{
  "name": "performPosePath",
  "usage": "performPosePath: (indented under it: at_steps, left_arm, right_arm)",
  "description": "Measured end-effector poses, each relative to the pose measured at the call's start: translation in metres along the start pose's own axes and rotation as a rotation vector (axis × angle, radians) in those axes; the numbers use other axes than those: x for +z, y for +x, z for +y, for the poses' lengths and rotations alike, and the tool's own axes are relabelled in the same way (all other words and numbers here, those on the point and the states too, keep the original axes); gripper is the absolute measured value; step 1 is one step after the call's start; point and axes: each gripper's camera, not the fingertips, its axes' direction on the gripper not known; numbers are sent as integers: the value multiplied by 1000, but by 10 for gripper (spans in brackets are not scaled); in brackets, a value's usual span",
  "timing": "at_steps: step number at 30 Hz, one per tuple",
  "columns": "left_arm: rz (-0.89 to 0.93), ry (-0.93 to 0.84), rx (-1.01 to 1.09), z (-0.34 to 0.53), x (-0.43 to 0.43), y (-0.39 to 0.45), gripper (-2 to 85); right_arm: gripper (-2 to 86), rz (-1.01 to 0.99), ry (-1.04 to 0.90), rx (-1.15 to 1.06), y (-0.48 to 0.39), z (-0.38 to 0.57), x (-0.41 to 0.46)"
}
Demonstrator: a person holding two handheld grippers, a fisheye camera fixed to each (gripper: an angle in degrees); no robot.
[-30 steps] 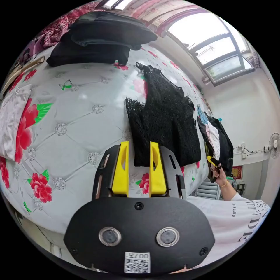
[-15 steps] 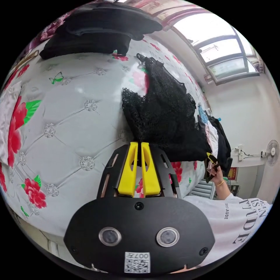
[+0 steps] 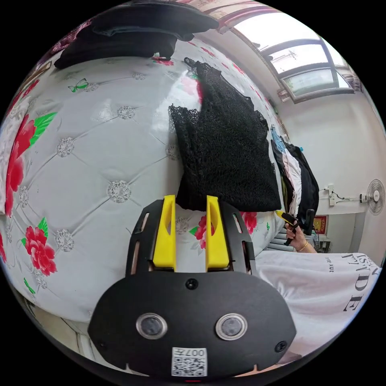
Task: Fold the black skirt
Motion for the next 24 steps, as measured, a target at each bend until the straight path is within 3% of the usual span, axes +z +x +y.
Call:
performPosePath:
  at_steps: [7, 18, 24]
  left_arm:
    - [-49, -31, 27, -3, -2, 13, 35]
    - [408, 97, -111, 121, -108, 12, 11]
    - [356, 181, 0, 90, -132, 44, 10]
  right_arm:
    - [0, -21, 34, -50, -10, 3, -31]
    - [-2, -488, 215, 21, 33, 120, -179]
    - [-2, -526, 279, -71, 14, 97, -229]
